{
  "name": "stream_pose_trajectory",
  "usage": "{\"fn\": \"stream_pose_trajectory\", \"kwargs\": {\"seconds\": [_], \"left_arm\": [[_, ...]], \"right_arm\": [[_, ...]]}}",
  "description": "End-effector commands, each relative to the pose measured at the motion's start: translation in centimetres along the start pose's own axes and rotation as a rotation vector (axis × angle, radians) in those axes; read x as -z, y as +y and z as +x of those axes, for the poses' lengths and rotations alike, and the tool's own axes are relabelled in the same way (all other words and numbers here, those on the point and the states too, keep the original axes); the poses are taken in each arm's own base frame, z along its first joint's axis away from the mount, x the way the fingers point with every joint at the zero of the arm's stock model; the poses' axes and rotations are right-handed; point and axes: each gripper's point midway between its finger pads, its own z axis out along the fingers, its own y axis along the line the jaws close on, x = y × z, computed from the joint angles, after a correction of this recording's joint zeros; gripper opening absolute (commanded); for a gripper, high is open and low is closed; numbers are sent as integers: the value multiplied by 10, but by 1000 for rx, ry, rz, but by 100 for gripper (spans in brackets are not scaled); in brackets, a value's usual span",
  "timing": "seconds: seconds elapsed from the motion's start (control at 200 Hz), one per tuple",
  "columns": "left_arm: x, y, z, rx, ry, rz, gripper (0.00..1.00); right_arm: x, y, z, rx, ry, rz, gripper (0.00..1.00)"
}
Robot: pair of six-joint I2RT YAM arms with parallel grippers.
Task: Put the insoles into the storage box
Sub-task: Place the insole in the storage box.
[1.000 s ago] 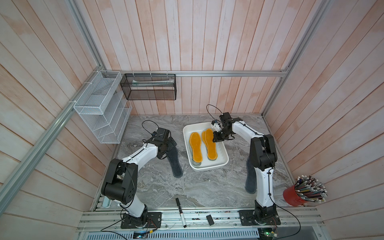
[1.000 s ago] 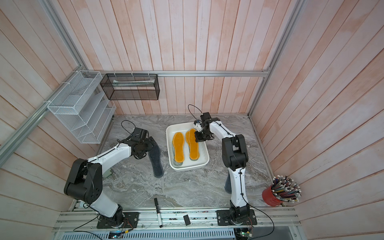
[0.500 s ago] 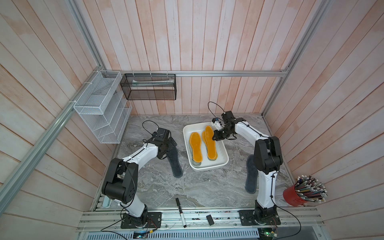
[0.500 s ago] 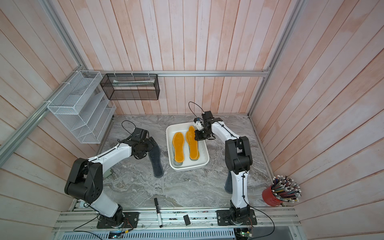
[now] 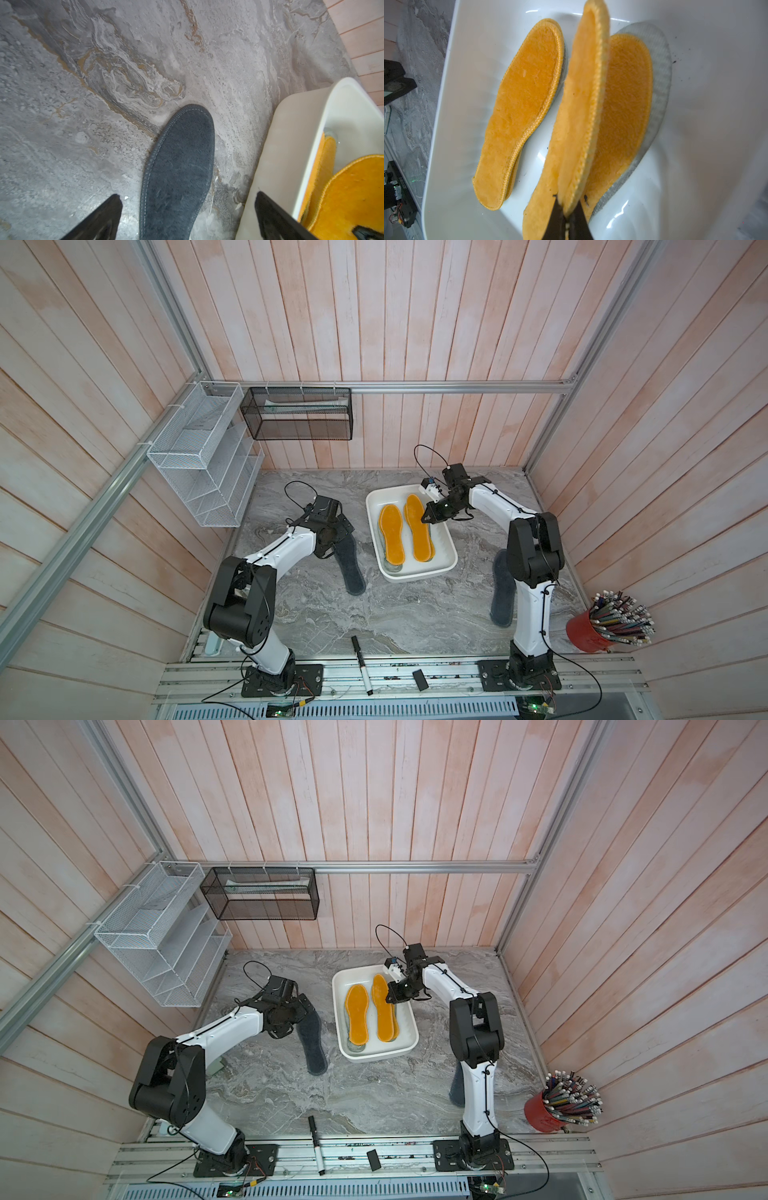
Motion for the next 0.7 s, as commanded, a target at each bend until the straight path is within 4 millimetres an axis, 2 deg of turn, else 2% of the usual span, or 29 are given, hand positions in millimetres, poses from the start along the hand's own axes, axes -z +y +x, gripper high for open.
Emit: {"fn": "stream_pose_trajectory", "kwargs": {"seconds": [0.0, 0.405, 0.495, 0.695], "left_arm": [[1, -4, -4, -8, -5, 9, 100], [1, -4, -5, -13, -8, 8, 100], [0, -4, -5, -14, -8, 7, 100], [-1, -4, -5, -15, -7, 7, 100]], "right_arm": [[-4, -12, 0, -39, 5, 17, 0], [-18, -30, 8, -82, 45, 94, 0], [-21, -35, 10, -95, 53, 126, 5], [-24, -39, 12, -108, 54, 168, 23]]}}
